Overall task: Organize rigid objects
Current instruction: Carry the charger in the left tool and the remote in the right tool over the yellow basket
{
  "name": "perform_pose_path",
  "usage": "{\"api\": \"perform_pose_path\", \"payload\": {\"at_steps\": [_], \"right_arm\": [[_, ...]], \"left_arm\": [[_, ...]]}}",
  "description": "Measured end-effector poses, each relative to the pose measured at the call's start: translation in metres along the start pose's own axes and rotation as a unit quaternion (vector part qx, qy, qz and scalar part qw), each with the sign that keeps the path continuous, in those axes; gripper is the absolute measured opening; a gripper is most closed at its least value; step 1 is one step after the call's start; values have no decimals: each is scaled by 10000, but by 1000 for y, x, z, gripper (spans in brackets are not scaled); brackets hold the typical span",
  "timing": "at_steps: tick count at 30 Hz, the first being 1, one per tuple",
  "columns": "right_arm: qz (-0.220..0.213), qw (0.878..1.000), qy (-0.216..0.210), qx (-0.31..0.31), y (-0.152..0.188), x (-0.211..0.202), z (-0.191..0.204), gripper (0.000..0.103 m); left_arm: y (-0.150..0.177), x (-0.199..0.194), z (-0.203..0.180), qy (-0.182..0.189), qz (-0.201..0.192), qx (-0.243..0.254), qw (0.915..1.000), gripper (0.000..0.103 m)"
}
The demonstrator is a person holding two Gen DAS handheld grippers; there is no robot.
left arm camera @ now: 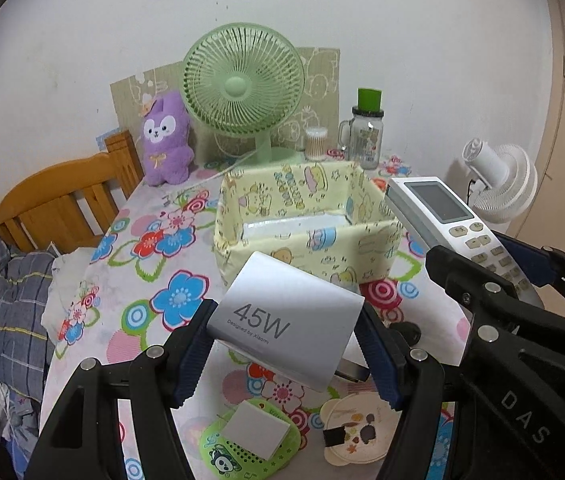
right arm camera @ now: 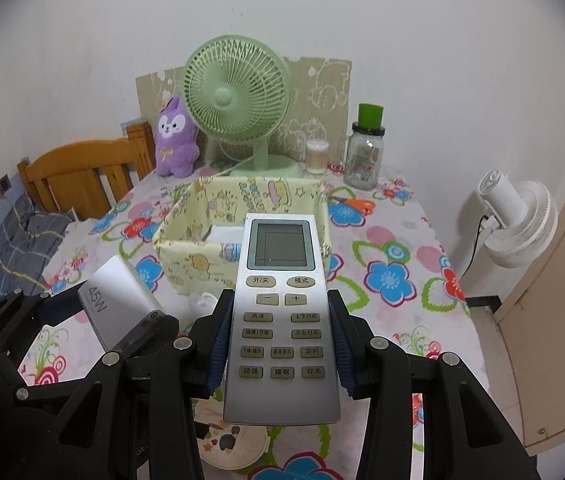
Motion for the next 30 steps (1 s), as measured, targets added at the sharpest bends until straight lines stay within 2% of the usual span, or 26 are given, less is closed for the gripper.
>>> {"api": "perform_pose_path", "payload": {"at_steps": [6,15,30], "right_arm": [[-129,9999,104,-4,-13,-7,-5,48],[-177,9998,23,98,-28,-3,-12,48],[-144,9998,2,150,-51,26,-22,48]], "left_arm": [[-13,-6,-3,17,-169,2,9999,71],[-35,-5,-6,7,-324,39,9995,71],[-60,22,-8,43,-212,3,9998,71]]}}
Point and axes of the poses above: each gripper's, at about its wrist camera, not at the fingertips, and x roughly the way its jaws point, z to its left, y to its underside, the point moved 3 cm from there along x, roughly the way its jaws point, and after that the axes turned 10 degrees about -x, right-handed, at the moved point
